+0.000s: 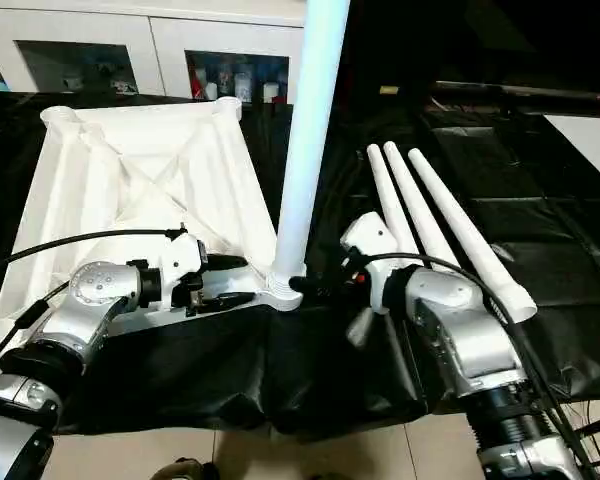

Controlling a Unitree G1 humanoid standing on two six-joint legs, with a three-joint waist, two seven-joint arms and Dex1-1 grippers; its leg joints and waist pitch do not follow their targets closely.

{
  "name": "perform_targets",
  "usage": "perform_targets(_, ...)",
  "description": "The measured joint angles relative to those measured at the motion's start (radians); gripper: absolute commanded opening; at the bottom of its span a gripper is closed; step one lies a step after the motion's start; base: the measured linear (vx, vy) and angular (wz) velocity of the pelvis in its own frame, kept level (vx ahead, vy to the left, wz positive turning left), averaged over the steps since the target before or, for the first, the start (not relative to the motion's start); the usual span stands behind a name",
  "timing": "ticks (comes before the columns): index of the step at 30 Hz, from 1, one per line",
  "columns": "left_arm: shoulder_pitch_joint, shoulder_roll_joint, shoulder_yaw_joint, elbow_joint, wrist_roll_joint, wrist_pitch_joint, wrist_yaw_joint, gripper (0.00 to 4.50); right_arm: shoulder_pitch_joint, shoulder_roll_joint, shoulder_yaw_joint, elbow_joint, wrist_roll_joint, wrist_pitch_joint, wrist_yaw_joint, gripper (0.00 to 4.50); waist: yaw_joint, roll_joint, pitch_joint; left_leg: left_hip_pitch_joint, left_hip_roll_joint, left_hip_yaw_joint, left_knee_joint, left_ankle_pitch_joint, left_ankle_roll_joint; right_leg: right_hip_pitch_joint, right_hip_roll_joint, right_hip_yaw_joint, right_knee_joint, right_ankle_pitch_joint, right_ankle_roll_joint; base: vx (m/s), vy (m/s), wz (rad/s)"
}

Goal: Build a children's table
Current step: Rotate leg to tighten

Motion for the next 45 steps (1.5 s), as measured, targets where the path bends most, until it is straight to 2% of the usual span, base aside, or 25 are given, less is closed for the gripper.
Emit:
perform_targets(8, 0.027, 0.014, 0.020, -0.070, -0.035, 0.052, -0.029, 3.03, -0.004, 0.023, 0.006, 0.062, -0.020, -0.040, 0.006, 3.94, 0.002, -0.001, 0.001, -0.003, 0.000, 0.000, 0.000, 0.000, 0.000, -0.003, 0.000, 0.000, 0.000, 0.000, 0.000, 0.000, 0.000, 0.00)
perform_targets(10, 0.034, 0.025, 0.021, -0.095, -0.043, 0.076, -0.047, 3.30, -0.004, 0.024, 0.006, 0.065, -0.021, -0.047, 0.006, 3.94, 0.003, -0.001, 0.001, -0.003, 0.000, 0.000, 0.000, 0.000, 0.000, -0.003, 0.000, 0.000, 0.000, 0.000, 0.000, 0.000, 0.000, 0.00)
perform_targets(13, 0.037, 0.044, 0.022, -0.116, -0.051, 0.107, -0.069, 3.40, -0.005, 0.026, 0.006, 0.079, -0.021, -0.064, 0.006, 3.94, 0.003, -0.001, 0.001, -0.003, 0.000, 0.000, 0.000, 0.000, 0.000, -0.002, 0.000, 0.000, 0.000, 0.000, 0.000, 0.000, 0.000, 0.00)
perform_targets(15, 0.045, 0.046, 0.023, -0.125, -0.048, 0.102, -0.065, 3.76, -0.005, 0.030, 0.006, 0.087, -0.021, -0.069, 0.007, 3.94, 0.003, -0.001, 0.001, -0.003, 0.000, 0.000, 0.000, 0.000, 0.000, -0.002, 0.000, 0.000, 0.000, 0.000, 0.000, 0.000, 0.000, 0.00)
perform_targets(20, 0.053, 0.052, 0.022, -0.120, -0.030, 0.061, -0.045, 3.76, -0.009, 0.041, 0.006, 0.094, -0.023, -0.073, 0.008, 3.94, 0.003, -0.001, 0.001, -0.003, 0.000, 0.000, 0.000, 0.000, 0.000, -0.002, 0.000, 0.000, 0.000, 0.000, 0.000, 0.000, 0.000, 0.00)
perform_targets(34, 0.028, 0.031, 0.031, -0.029, -0.029, 0.062, -0.030, 3.76, -0.064, 0.086, 0.011, 0.164, -0.034, -0.114, 0.006, 3.94, 0.003, -0.001, 0.001, -0.003, 0.000, 0.000, 0.000, 0.000, 0.000, -0.002, 0.000, 0.000, 0.000, 0.000, 0.000, 0.000, 0.000, 0.00)
perform_targets(41, 0.021, 0.028, 0.036, -0.009, -0.029, 0.056, -0.033, 3.76, -0.090, 0.098, 0.066, 0.242, -0.088, -0.180, 0.027, 3.94, 0.002, -0.001, 0.001, -0.002, 0.000, 0.000, 0.000, 0.000, 0.000, -0.002, 0.000, 0.000, 0.000, 0.000, 0.000, 0.000, 0.000, 0.00)
perform_targets(45, 0.020, 0.028, 0.036, -0.003, -0.029, 0.049, -0.034, 3.76, -0.101, 0.113, 0.078, 0.289, -0.110, -0.200, 0.021, 3.94, 0.002, -0.001, 0.001, -0.002, 0.000, 0.000, 0.000, 0.000, 0.000, -0.002, 0.000, 0.000, 0.000, 0.000, 0.000, 0.000, 0.000, 0.00)
